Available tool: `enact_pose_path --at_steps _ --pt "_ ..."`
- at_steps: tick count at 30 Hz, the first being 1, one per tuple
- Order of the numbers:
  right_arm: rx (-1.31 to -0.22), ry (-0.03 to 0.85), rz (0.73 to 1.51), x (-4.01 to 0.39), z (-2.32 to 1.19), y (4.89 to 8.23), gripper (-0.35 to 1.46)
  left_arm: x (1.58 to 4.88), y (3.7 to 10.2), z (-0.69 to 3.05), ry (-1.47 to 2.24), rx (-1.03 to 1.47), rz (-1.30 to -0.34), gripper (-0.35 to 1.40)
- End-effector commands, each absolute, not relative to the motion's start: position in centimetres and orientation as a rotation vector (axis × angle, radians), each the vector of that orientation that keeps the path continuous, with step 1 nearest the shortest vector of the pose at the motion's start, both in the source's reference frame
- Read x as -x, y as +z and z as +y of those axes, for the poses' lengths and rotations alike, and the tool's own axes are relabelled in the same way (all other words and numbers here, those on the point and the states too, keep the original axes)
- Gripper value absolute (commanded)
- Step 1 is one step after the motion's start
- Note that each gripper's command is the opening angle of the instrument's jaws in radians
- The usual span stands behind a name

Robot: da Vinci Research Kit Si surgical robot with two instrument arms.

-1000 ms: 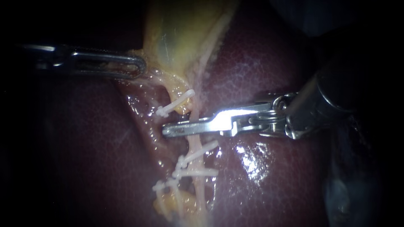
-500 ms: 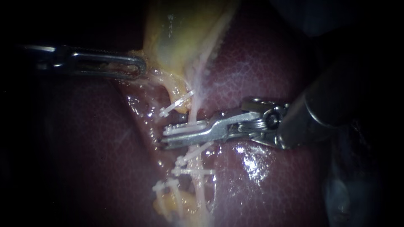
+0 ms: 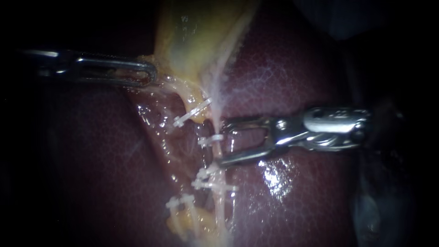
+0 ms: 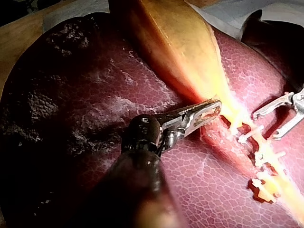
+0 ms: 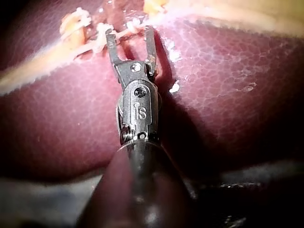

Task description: Going back third clip right tube

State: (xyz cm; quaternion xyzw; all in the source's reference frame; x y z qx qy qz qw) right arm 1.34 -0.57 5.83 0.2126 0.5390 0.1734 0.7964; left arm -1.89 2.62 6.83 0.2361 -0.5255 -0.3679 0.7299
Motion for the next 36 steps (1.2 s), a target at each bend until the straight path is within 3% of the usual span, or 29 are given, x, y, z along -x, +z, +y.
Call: enact_pose_path --at_steps 1,11,36 --pt "-0.441 0.36 1.158 -1.27 -0.55 5.77 0.5 1.89 6.82 2.62 -0.81 -0.521 -1.158 -0.35" --pt "-0.358 0.228 1.173 -0.75 -0.58 5.42 0.5 1.89 6.82 2.62 -0.81 -0.52 -1.158 -0.35" --pt "-0.343 0.187 1.156 -0.77 -0.68 5.27 0.5 2.31 7.44 2.49 -0.776 -0.513 -1.16 -0.35"
